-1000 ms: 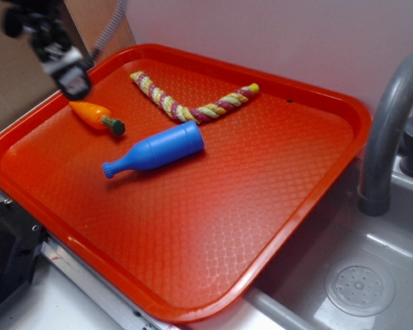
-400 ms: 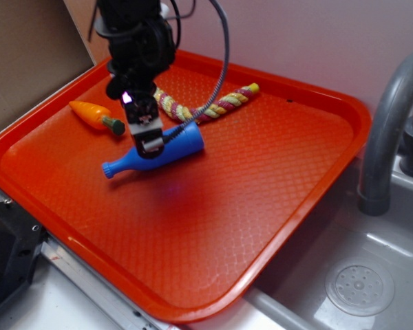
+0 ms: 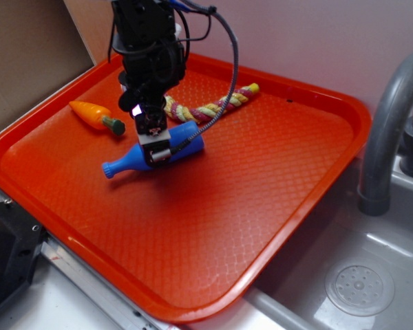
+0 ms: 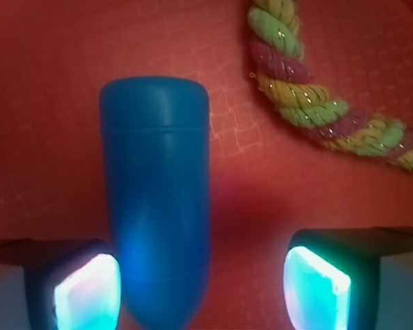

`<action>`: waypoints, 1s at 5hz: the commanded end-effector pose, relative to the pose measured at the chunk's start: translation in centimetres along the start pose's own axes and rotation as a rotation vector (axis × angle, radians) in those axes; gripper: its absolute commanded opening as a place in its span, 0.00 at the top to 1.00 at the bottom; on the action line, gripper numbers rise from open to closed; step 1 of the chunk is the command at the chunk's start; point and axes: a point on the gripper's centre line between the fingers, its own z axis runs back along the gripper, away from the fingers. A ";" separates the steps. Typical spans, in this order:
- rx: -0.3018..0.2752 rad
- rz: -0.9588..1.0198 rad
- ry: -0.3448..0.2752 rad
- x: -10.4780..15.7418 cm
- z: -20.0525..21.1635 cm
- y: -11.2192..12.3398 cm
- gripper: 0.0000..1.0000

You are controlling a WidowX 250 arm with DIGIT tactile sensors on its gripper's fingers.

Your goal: Grab the blue bottle.

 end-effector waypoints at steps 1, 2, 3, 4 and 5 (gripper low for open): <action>0.001 -0.051 -0.006 0.9 -0.8 -0.7 0.00; -0.013 -0.059 0.006 0.9 -1.3 -1.2 0.00; 0.002 -0.078 0.024 0.9 -2.0 -1.7 0.77; 0.020 -0.058 0.040 0.8 -2.4 -1.6 1.00; 0.031 -0.054 0.047 0.7 -2.4 -1.4 1.00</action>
